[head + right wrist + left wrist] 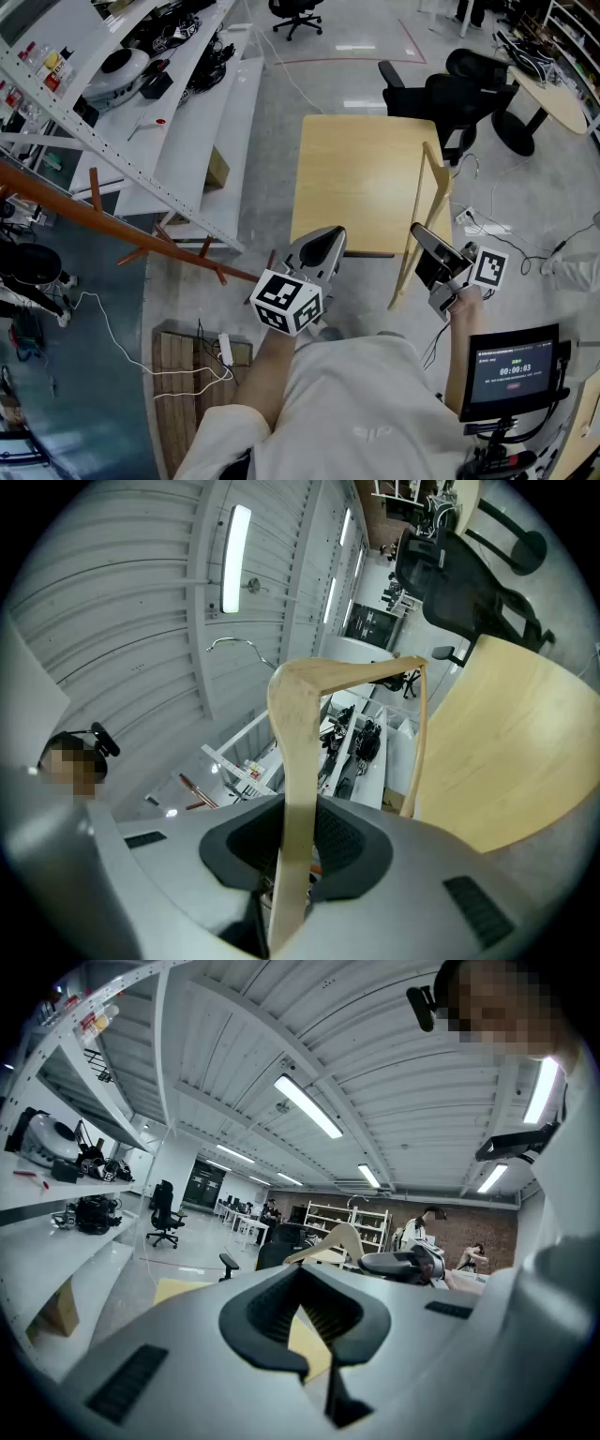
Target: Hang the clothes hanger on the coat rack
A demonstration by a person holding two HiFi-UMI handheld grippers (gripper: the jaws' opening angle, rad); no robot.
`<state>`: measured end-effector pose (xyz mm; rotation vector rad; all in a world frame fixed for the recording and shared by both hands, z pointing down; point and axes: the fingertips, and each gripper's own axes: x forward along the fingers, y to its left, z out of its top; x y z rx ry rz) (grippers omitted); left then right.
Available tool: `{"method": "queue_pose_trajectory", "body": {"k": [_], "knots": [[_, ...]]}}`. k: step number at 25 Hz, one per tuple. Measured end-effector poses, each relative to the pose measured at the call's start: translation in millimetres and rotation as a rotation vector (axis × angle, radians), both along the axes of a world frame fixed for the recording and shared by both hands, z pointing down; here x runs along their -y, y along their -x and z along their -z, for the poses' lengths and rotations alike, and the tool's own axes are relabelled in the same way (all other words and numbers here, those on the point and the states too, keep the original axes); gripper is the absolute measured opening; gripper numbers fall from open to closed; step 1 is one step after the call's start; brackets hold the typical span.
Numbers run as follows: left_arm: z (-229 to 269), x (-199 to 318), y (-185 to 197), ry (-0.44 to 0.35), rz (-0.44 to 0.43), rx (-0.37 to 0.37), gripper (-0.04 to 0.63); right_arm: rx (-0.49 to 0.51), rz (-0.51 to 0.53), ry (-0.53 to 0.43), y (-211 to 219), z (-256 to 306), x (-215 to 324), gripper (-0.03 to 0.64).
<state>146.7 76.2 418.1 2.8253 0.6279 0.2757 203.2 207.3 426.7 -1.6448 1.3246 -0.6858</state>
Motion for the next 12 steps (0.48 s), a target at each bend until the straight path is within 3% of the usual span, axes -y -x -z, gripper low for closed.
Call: {"method": "queue_pose_trajectory", "body": {"k": [6, 12], "knots": [[6.9, 44.9, -8.4, -0.005, 0.018, -0.002, 0.006, 0.008, 0.040, -0.013, -15.5, 7.0, 58.9, 0.087], [6.1, 82.2, -8.7, -0.013, 0.117, 0.008, 0.006, 0.018, 0.168, -0.009, -28.7, 6.0, 112.9, 0.087]]}}
